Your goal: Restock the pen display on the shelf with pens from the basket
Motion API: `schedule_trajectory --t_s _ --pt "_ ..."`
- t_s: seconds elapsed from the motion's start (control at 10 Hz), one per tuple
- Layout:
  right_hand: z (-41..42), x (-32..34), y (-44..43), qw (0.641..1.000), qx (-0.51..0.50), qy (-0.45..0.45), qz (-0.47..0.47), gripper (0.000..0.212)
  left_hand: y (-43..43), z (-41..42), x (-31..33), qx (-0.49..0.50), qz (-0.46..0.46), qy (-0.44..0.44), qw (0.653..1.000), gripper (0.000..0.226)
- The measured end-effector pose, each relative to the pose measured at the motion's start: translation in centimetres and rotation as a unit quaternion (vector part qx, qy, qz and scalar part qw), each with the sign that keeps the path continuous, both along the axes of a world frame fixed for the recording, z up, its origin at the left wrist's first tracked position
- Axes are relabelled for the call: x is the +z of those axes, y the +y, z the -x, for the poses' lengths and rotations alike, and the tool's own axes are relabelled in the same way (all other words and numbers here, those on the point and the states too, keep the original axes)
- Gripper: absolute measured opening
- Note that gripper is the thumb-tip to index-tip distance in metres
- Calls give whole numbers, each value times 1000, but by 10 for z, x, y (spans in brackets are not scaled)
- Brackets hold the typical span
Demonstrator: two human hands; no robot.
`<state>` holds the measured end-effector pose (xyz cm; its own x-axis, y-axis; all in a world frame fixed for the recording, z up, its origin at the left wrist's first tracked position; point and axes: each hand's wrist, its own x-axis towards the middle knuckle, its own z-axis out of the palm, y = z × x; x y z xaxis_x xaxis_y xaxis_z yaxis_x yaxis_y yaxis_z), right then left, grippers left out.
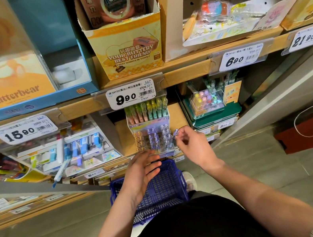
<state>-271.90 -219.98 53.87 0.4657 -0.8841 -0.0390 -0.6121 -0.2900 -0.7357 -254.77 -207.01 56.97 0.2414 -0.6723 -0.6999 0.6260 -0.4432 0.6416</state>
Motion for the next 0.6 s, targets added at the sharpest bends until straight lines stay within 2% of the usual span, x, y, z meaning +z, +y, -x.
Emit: schedule_trajectory --t_s 0.3,0.5,0.6 --pt "0 -15 4 999 21 34 17 8 0 -1 1 2 2 -1 1000 26" --pt "2 -19 5 999 26 37 -29 12 0 -1 3 0 2 -4 1000 29" --pt "-3 -13 4 998 -7 -8 -66 14 -2 -2 2 8 8 -5 1000 31"
